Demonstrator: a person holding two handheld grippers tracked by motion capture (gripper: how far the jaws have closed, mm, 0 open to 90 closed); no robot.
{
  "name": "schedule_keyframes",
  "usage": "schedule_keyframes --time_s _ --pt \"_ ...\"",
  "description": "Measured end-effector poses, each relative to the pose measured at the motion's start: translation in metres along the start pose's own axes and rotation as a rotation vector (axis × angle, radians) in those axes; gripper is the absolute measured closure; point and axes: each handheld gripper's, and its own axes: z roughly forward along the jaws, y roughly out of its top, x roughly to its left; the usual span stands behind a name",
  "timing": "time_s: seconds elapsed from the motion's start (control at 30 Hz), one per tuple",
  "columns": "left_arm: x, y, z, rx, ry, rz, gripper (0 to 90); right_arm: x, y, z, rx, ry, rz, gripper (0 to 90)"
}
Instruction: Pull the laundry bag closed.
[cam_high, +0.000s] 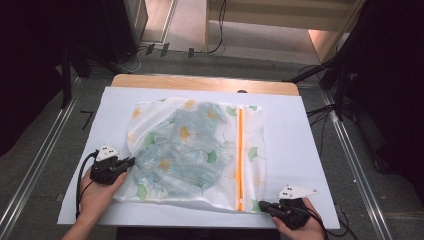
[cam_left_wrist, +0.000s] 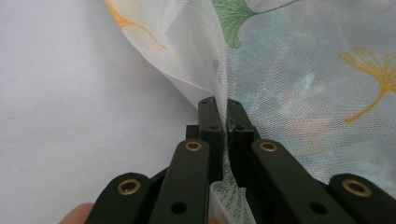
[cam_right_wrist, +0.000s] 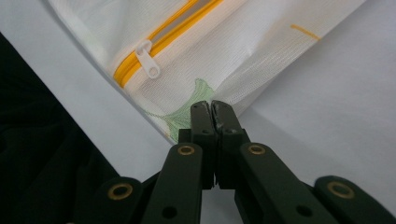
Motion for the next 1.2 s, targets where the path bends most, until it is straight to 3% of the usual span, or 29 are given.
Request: schedule_keyframes --time_s 0.17,0.27,0.37,0.43,0.5,0.57,0.6,0.63,0.7,0.8,0.87,0.93,1.03,1.1,1.2 --pt "0.002 0.001 -0.001 -0.006 -0.005 0.005 89.0 0.002 0.0 0.0 0.011 -0.013 -0.011 90.0" --pt "0.002 0.002 -0.006 -0.016 -0.017 0.005 89.2 0.0 0.001 -0.004 0.008 -0.066 -0.024 90.0" --pt "0.0 -0.001 -0.007 -0.011 -0.02 0.018 88.8 -0.003 0.001 -0.007 -0.009 -0.069 -0.019 90.0" --pt "0.001 -0.004 -0.006 -0.014 -0.003 0.028 81.6 -0.003 0.0 -0.008 -0.019 -0.072 -0.029 88.7" --pt "0.005 -0.005 -0.011 -0.046 0.014 -0.01 64.8 -0.005 -0.001 -0.011 -0.043 -0.088 -0.013 77.6" --pt "0.012 -0.006 -0.02 -0.097 0.017 -0.078 55.2 -0.009 -0.001 -0.016 -0.092 -0.108 0.009 67.1" --pt "0.014 -0.006 -0.025 -0.119 0.023 -0.092 52.8 -0.012 0.0 -0.019 -0.127 -0.108 0.022 64.0" --pt "0.014 -0.006 -0.03 -0.135 0.037 -0.095 52.6 -0.014 0.0 -0.022 -0.156 -0.103 0.029 62.4" --pt "0.011 -0.006 -0.037 -0.15 0.077 -0.065 53.2 -0.016 0.001 -0.027 -0.198 -0.088 0.045 64.8" --pt "0.003 -0.005 -0.043 -0.159 0.067 -0.041 60.0 -0.012 0.005 -0.029 -0.237 -0.066 0.03 72.4" --pt "-0.008 -0.002 -0.044 -0.166 0.012 -0.026 70.4 -0.007 0.009 -0.026 -0.241 -0.054 0.015 77.5" --pt "-0.019 0.0 -0.042 -0.16 -0.052 -0.027 84.9 0.001 0.014 -0.016 -0.209 -0.003 -0.004 83.8" --pt "-0.044 0.003 -0.034 -0.138 -0.159 -0.019 90.0 0.007 0.017 -0.007 -0.172 0.018 -0.029 87.3" --pt "-0.059 0.005 -0.027 -0.124 -0.207 -0.002 90.0 0.012 0.019 -0.001 -0.153 0.032 -0.038 88.1" --pt "-0.085 0.008 -0.017 -0.109 -0.255 0.045 90.0 0.017 0.02 0.007 -0.133 0.015 -0.062 76.3"
